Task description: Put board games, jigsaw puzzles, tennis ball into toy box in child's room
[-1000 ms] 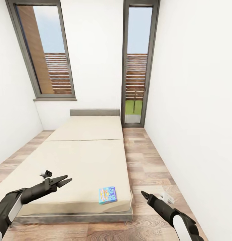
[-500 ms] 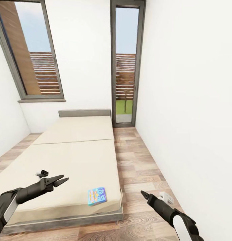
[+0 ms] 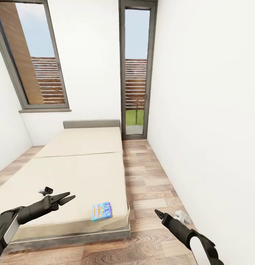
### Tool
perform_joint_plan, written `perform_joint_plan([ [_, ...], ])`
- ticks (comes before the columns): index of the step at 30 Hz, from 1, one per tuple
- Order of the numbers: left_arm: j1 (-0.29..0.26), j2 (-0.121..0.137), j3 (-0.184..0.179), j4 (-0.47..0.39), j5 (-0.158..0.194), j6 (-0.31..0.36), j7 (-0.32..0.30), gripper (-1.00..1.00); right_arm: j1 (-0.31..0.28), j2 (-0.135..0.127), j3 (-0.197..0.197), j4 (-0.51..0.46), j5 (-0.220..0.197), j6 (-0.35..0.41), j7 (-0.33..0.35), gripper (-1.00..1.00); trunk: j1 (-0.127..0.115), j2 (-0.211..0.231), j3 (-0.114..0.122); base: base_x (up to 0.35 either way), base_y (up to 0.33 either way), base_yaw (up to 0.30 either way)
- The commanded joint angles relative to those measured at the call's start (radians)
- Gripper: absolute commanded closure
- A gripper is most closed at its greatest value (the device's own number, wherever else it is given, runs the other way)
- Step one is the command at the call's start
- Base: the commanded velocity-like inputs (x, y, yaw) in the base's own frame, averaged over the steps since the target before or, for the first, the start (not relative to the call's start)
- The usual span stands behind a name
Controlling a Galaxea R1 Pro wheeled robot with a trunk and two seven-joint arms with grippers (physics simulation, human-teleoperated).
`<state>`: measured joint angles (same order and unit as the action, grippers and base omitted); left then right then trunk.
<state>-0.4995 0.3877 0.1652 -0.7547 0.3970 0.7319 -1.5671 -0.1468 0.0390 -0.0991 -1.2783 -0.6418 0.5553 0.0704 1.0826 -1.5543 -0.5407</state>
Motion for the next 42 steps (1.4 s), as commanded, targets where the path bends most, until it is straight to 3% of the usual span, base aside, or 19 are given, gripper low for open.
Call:
perform_joint_plan([
  [1, 0.0, 0.0, -0.001, 0.0, 0.001, 0.011, -0.004, -1.0, -0.002, 0.002, -0.004, -0.001, 0.0, 0.007, 0.004, -1.0, 0.0, -0.001, -0.001, -0.038, -0.079, 0.0],
  [9, 0.001, 0.0, 0.0, 0.002, 0.0, 0.011, -0.004, -1.0, -0.058, 0.001, -0.002, -0.004, 0.002, 0.009, 0.004, -1.0, 0.0, -0.001, -0.001, -0.012, -0.025, 0.0],
  [13, 0.001, -0.022, -0.001, 0.025, 0.003, 0.011, 0.008, -1.0, -0.072, 0.022, -0.002, -0.015, 0.002, -0.002, -0.019, -1.0, 0.0, -0.001, -0.001, 0.0, 0.0, 0.0],
  [17, 0.001, -0.024, -0.002, 0.029, 0.002, 0.011, 0.009, -1.0, -0.074, 0.023, -0.002, -0.015, 0.002, -0.001, -0.02, -1.0, 0.0, -0.001, -0.001, 0.0, 0.0, 0.0],
  [35, 0.001, -0.029, 0.001, 0.07, 0.002, 0.012, 0.021, -1.0, -0.083, 0.02, -0.002, -0.016, 0.002, -0.011, -0.016, -1.0, 0.069, -0.127, -0.057, 0.0, 0.0, 0.0],
  [42, 0.0, -0.052, 0.005, 0.103, 0.003, 0.01, 0.052, -1.0, -0.083, 0.019, -0.002, -0.016, 0.002, -0.011, -0.014, -1.0, 0.096, -0.176, -0.079, 0.0, 0.0, 0.0],
])
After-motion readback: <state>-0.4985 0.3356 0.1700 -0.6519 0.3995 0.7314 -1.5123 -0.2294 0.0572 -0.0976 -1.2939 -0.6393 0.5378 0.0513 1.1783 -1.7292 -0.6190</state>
